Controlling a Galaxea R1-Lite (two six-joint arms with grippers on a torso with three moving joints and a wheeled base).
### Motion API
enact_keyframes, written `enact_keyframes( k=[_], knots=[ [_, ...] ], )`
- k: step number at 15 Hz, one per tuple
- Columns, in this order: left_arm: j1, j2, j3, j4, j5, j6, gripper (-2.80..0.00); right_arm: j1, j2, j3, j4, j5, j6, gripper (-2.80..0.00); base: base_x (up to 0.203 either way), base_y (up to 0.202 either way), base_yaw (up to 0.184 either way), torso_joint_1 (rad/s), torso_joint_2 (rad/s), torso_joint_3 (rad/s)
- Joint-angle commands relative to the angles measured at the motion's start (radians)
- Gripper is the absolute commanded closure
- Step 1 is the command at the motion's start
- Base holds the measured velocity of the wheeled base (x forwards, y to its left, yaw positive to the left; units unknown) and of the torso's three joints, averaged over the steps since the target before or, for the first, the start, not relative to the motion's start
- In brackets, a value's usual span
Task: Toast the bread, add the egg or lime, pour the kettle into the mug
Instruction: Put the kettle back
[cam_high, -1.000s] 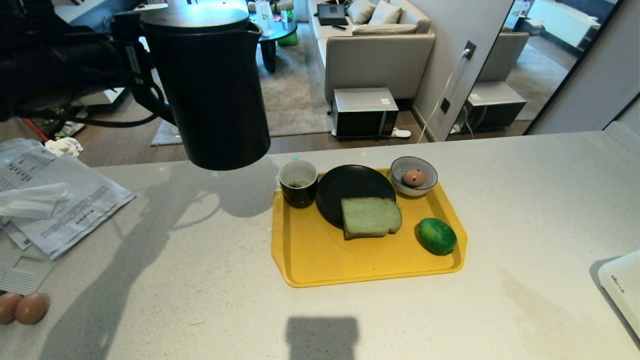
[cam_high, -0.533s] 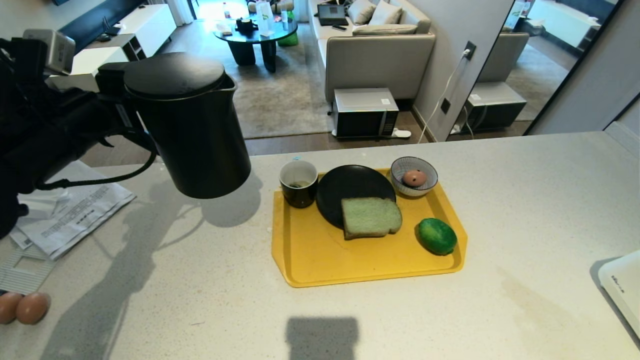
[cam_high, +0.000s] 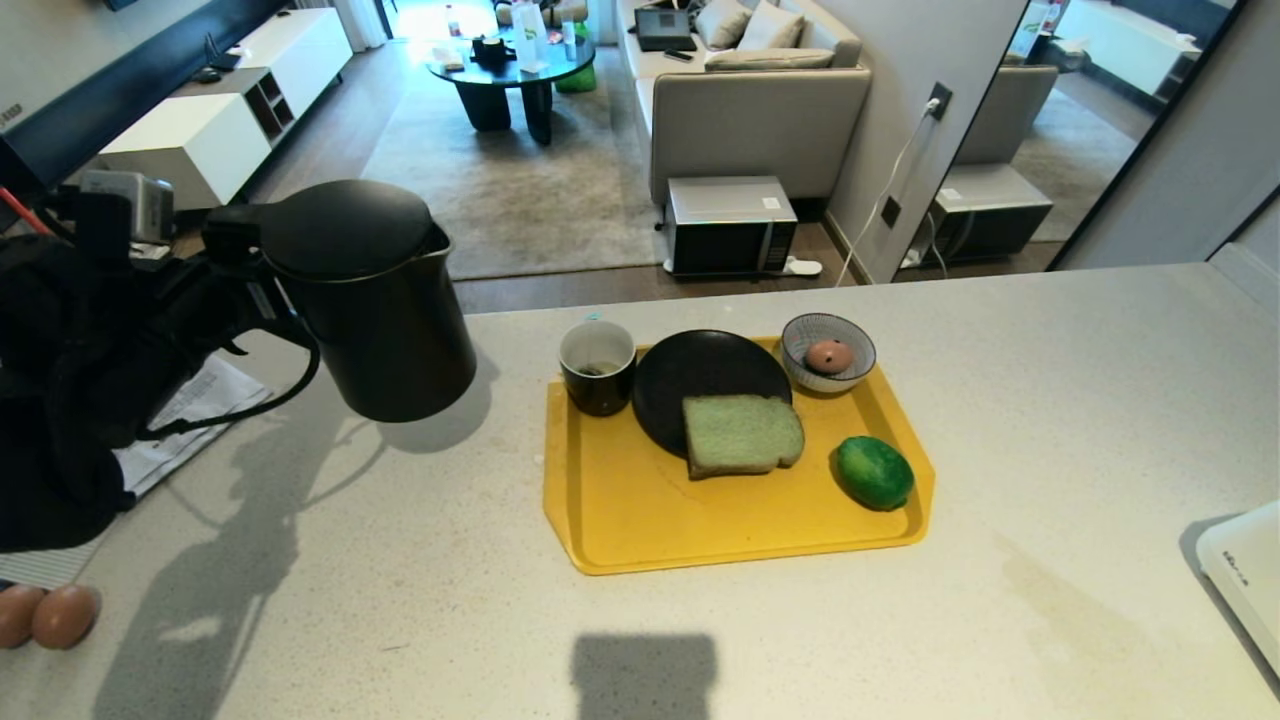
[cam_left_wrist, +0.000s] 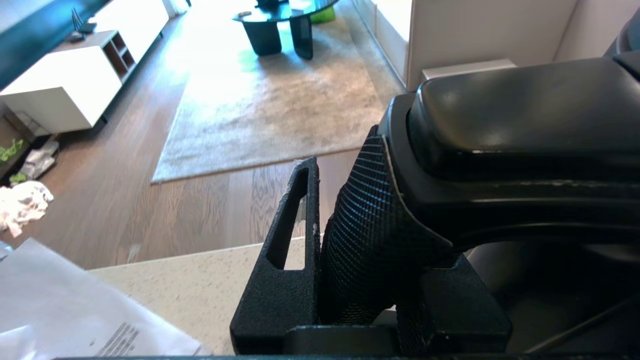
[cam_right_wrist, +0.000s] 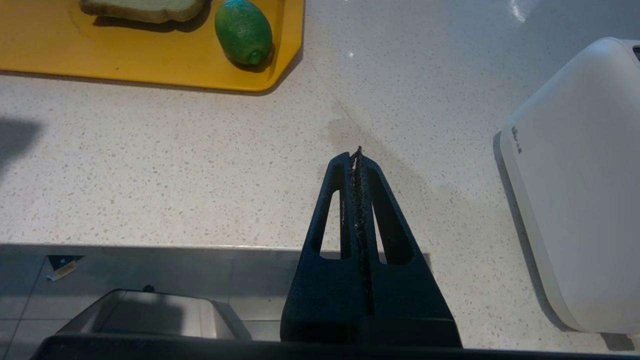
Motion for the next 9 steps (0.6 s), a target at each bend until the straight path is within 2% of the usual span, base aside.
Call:
enact_keyframes(
  k=[1,4,9],
  knots=[
    [0.012,0.097,0.012,-0.088,-0.002,0.001,0.0,0.0,0.0,0.002,0.0,0.001,0.0,0.0,0.0,0.0,0.0,0.0,0.0,0.0],
    [0.014,0.167,0.017,-0.172,-0.006,0.003,0.0,0.0,0.0,0.002,0.0,0.001,-0.001,0.0,0.0,0.0,0.0,0.0,0.0,0.0],
    [0.006,0.219,0.017,-0.208,-0.007,0.007,0.0,0.0,0.0,0.002,0.0,0.001,-0.001,0.0,0.0,0.0,0.0,0.0,0.0,0.0]
  ],
)
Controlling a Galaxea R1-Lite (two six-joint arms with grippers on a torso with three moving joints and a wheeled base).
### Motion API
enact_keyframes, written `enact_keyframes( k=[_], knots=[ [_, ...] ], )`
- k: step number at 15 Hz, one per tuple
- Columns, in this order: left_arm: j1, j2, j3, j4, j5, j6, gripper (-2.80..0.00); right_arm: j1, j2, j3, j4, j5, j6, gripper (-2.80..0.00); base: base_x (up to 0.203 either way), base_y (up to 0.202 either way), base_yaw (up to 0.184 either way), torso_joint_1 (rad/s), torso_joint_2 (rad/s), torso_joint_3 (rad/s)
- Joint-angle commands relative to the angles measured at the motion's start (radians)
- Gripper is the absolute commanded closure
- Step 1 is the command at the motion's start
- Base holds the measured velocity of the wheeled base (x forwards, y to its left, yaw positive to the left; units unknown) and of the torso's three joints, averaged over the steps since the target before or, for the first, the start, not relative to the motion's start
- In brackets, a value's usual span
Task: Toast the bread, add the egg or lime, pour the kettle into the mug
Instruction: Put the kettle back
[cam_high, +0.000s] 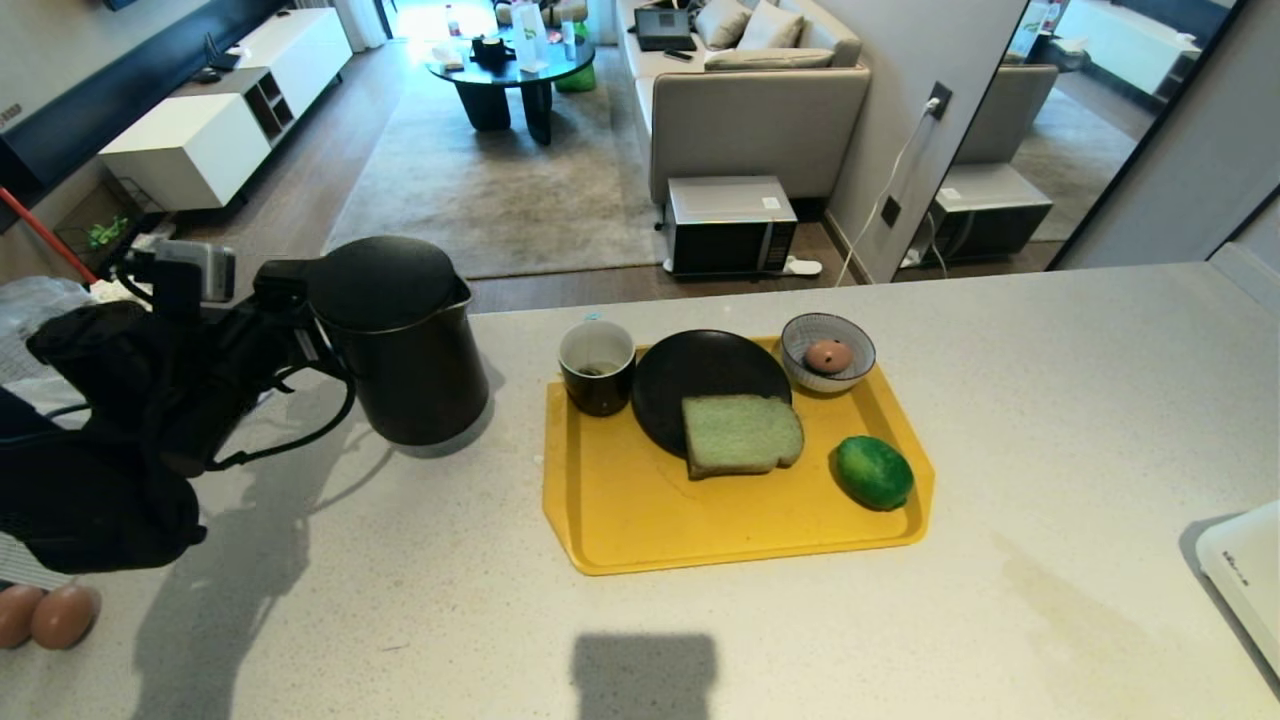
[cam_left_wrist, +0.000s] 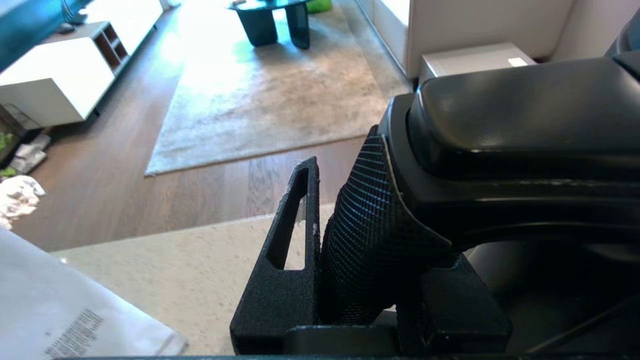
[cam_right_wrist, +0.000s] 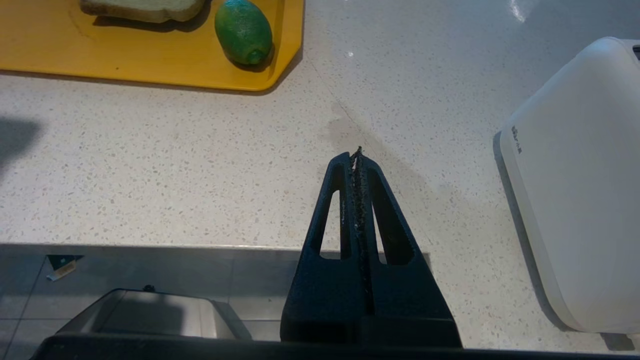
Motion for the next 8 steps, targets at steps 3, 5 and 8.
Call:
enact_keyframes(
  k=[3,5,8],
  knots=[
    [-0.011,0.045,0.0,-0.009,0.002,0.0,0.0,0.0,0.0,0.002,0.0,0.001,-0.008,0.0,0.0,0.0,0.0,0.0,0.0,0.0],
    [-0.03,0.052,0.012,-0.009,0.005,-0.001,0.0,0.0,0.0,0.002,0.0,0.001,-0.013,0.0,0.0,0.0,0.0,0.0,0.0,0.0],
    [-0.049,0.067,0.017,-0.052,0.009,0.003,0.0,0.0,0.0,0.002,0.0,0.001,-0.015,0.0,0.0,0.0,0.0,0.0,0.0,0.0]
  ],
)
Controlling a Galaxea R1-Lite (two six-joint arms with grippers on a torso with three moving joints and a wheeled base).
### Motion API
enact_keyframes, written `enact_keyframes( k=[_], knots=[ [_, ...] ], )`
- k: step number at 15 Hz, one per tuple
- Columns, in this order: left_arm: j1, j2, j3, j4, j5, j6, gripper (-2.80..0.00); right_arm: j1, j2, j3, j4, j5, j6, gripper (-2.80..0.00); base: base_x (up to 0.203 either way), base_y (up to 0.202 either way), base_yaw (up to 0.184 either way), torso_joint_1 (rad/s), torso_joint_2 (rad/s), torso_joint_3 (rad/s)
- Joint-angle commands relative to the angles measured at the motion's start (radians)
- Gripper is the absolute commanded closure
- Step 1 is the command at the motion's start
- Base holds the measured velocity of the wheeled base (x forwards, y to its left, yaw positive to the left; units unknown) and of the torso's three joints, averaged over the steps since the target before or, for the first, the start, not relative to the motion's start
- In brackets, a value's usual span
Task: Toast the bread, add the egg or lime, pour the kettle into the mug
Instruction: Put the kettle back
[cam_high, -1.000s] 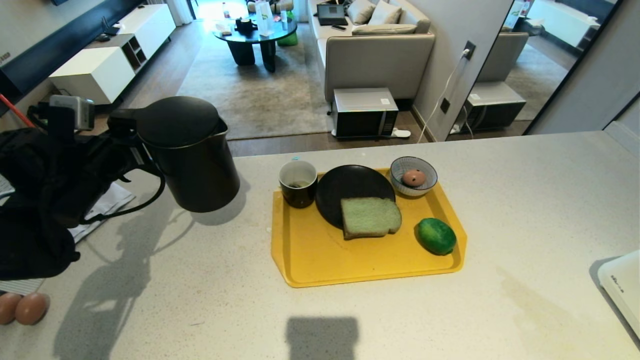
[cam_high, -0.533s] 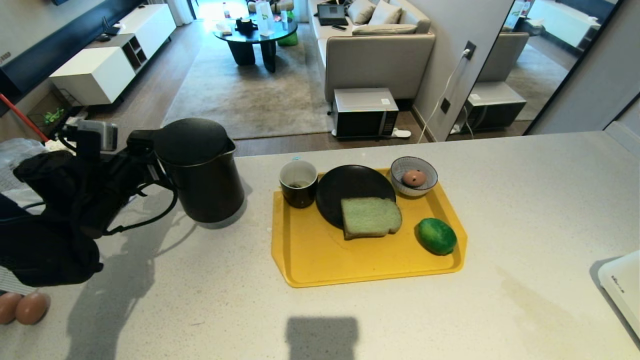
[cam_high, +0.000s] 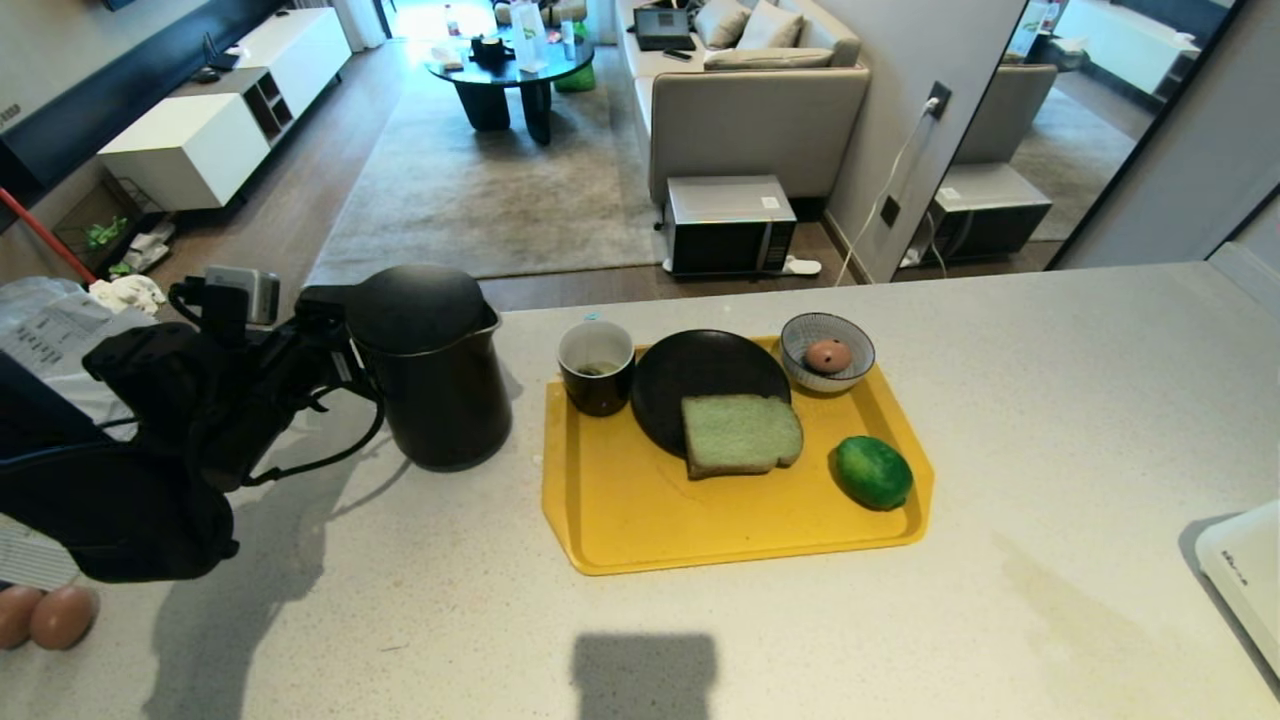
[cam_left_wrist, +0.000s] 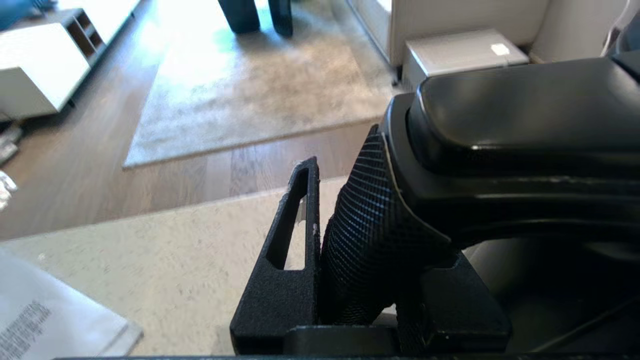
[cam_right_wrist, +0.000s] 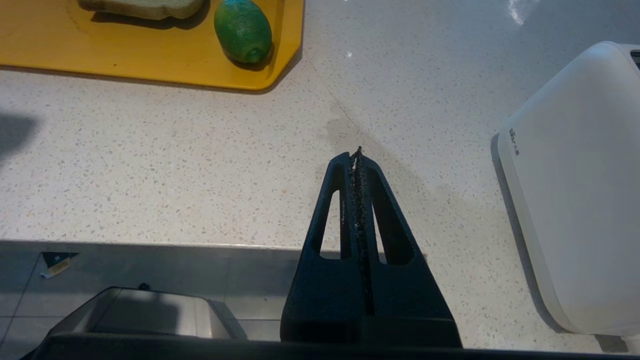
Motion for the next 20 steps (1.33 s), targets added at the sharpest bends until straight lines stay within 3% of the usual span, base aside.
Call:
enact_keyframes(
  k=[1,7,8,13,20],
  knots=[
    [-0.005,0.023,0.001,-0.044,0.004,0.003,0.0,0.0,0.0,0.002,0.0,0.0,-0.002,0.0,0.0,0.0,0.0,0.0,0.0,0.0],
    [-0.006,0.036,0.03,-0.061,0.001,0.005,0.0,0.0,0.0,0.002,0.0,0.0,-0.007,0.0,0.0,0.0,0.0,0.0,0.0,0.0],
    [-0.006,0.037,0.03,-0.061,-0.001,0.005,-2.8,0.0,0.0,0.002,0.0,0.0,-0.007,0.0,0.0,0.0,0.0,0.0,0.0,0.0],
    [-0.008,0.04,0.038,-0.064,-0.001,0.004,-2.8,0.0,0.0,0.002,-0.002,0.016,-0.005,0.0,0.0,0.0,0.0,0.0,0.0,0.0],
    [-0.048,-0.003,0.185,-0.066,0.002,-0.004,-2.8,0.0,0.0,0.002,-0.002,0.016,-0.005,0.0,0.0,0.0,0.0,0.0,0.0,0.0]
  ],
)
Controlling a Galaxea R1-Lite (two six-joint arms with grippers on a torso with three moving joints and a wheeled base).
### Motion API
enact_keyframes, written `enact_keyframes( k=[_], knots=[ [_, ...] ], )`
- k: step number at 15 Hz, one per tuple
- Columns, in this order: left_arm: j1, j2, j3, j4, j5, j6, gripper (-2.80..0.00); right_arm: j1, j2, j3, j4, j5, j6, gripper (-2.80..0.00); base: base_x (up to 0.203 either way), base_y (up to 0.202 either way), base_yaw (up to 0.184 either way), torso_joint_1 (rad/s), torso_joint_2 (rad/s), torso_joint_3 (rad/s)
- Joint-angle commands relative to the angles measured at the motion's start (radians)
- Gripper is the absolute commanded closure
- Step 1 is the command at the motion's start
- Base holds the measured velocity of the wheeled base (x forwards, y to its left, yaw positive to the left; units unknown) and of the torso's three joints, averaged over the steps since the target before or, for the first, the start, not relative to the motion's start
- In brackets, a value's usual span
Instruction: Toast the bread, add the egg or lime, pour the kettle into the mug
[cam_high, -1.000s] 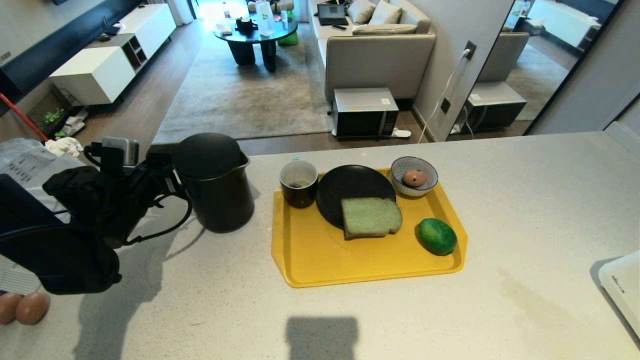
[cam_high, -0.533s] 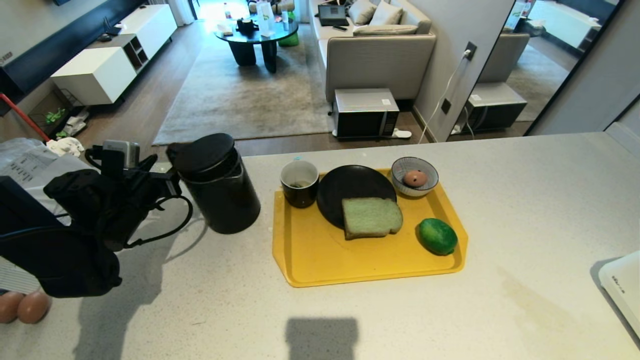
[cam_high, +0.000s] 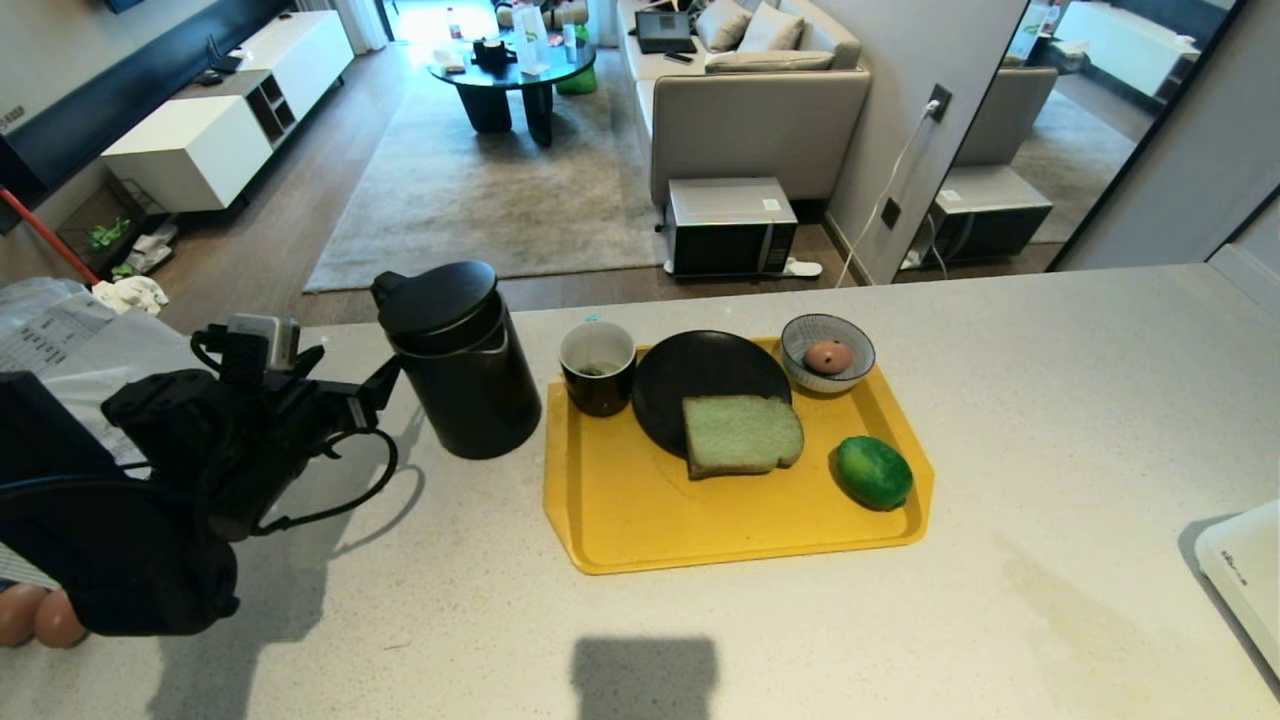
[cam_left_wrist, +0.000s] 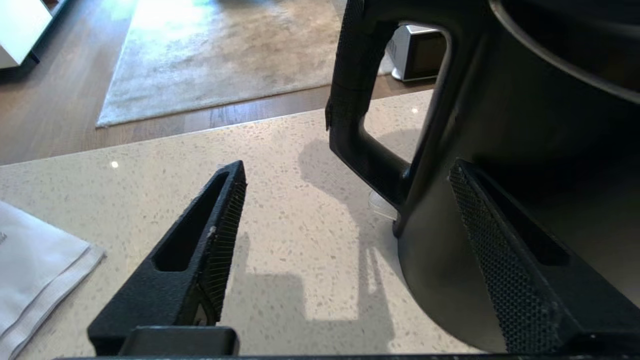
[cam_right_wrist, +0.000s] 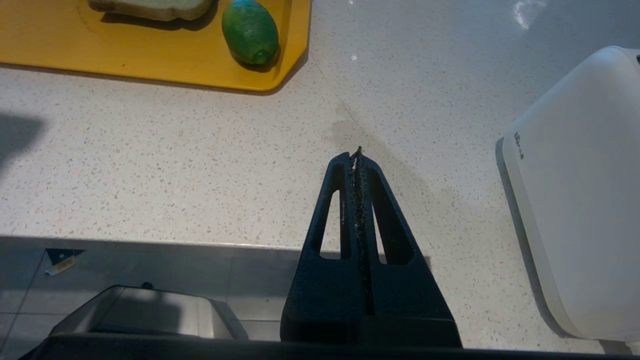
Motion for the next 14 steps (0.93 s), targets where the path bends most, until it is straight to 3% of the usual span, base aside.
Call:
enact_keyframes(
  k=[1,9,14],
  knots=[
    [-0.007,-0.025,0.026,-0.008,0.001,0.001,-2.8,0.0,0.0,0.001,0.0,0.0,0.001,0.0,0.0,0.0,0.0,0.0,0.0,0.0],
    [-0.017,-0.249,0.225,-0.008,0.006,-0.009,-2.8,0.0,0.0,0.001,0.002,0.0,0.005,0.0,0.0,0.0,0.0,0.0,0.0,0.0],
    [-0.016,-0.378,0.274,-0.008,0.064,-0.018,-2.8,0.0,0.0,0.002,0.002,0.0,0.005,0.0,0.0,0.0,0.0,0.0,0.0,0.0]
  ],
)
